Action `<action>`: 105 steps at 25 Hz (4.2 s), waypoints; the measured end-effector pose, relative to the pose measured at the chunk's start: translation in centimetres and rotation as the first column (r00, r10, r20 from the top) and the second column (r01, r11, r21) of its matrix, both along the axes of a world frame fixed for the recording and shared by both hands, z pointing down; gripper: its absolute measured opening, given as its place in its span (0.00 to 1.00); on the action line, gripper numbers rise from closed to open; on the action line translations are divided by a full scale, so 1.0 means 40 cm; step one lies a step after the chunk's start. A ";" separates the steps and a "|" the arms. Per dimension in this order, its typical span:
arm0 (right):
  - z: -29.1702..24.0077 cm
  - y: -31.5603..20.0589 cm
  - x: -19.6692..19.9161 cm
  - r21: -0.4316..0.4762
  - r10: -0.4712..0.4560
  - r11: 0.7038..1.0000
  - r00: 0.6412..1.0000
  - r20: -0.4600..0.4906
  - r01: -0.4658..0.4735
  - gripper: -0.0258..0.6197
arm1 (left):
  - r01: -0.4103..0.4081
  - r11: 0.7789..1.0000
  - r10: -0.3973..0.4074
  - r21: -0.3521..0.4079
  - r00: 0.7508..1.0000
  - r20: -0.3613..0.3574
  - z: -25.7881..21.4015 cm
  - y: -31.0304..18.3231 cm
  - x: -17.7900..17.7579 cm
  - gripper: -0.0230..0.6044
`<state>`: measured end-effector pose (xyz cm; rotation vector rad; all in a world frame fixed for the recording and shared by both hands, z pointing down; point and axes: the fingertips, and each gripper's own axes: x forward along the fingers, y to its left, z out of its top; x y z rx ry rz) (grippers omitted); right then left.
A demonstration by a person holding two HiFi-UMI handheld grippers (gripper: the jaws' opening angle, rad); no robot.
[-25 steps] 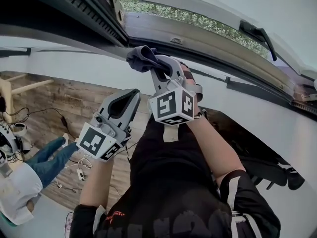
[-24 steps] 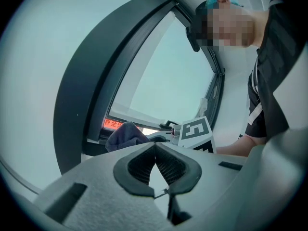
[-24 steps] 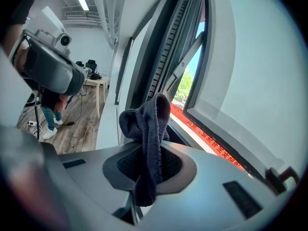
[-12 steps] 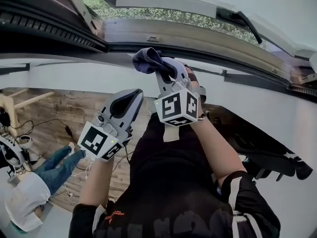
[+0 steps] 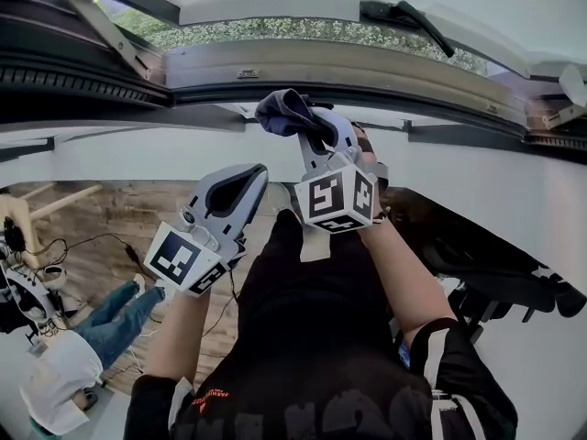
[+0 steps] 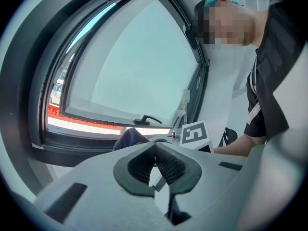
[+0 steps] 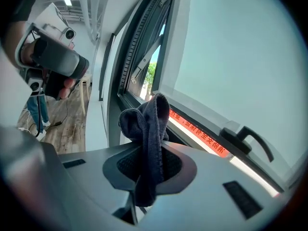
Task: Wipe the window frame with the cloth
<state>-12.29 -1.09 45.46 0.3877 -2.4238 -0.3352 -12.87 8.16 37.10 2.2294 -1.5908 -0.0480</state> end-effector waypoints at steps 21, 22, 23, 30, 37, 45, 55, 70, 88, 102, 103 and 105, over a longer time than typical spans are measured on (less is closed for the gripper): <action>-0.009 -0.168 0.307 0.000 0.202 0.979 0.979 0.014 -0.202 0.11 | -0.160 0.987 0.160 0.006 0.987 0.028 -0.032 -0.140 0.241 0.07; -0.009 -0.174 0.319 0.000 0.209 0.978 0.978 0.014 -0.209 0.11 | -0.166 0.986 0.166 0.005 0.986 0.028 -0.032 -0.146 0.251 0.07; -0.009 -0.180 0.331 0.000 0.216 0.976 0.976 0.013 -0.216 0.11 | -0.172 0.985 0.171 0.004 0.985 0.028 -0.033 -0.151 0.260 0.07; -0.011 -0.225 0.415 0.002 0.257 0.966 0.966 0.010 -0.257 0.11 | -0.212 0.977 0.212 0.008 0.977 0.026 -0.037 -0.195 0.333 0.07; -0.009 -0.274 0.505 0.006 0.309 0.951 0.951 0.006 -0.309 0.11 | -0.250 0.968 0.250 0.009 0.968 0.025 -0.036 -0.236 0.396 0.07; -0.011 -0.326 0.610 0.011 0.369 0.929 0.929 0.003 -0.369 0.11 | -0.287 0.958 0.287 0.013 0.958 0.026 -0.040 -0.277 0.466 0.07; -0.020 -0.394 0.745 0.011 0.452 0.892 0.892 0.006 -0.452 0.11 | -0.331 0.943 0.331 0.014 0.943 0.026 -0.048 -0.324 0.555 0.07; -0.022 -0.491 0.927 0.020 0.559 0.829 0.829 0.010 -0.559 0.11 | -0.390 0.921 0.390 0.013 0.920 0.025 -0.048 -0.405 0.663 0.07; -0.032 -0.575 1.096 0.064 0.676 0.736 0.737 -0.010 -0.674 0.10 | -0.452 0.892 0.452 0.014 0.892 0.031 -0.051 -0.477 0.751 0.07; -0.043 -0.594 1.166 0.067 0.710 0.703 0.704 -0.016 -0.708 0.10 | -0.490 0.872 0.489 0.019 0.872 0.031 -0.056 -0.512 0.796 0.07; -0.044 -0.595 1.169 0.068 0.711 0.702 0.703 -0.015 -0.709 0.10 | -0.492 0.870 0.492 0.019 0.870 0.030 -0.056 -0.513 0.800 0.07; -0.047 -0.595 1.174 0.070 0.712 0.701 0.702 -0.013 -0.709 0.10 | -0.497 0.868 0.496 0.022 0.868 0.031 -0.058 -0.515 0.806 0.07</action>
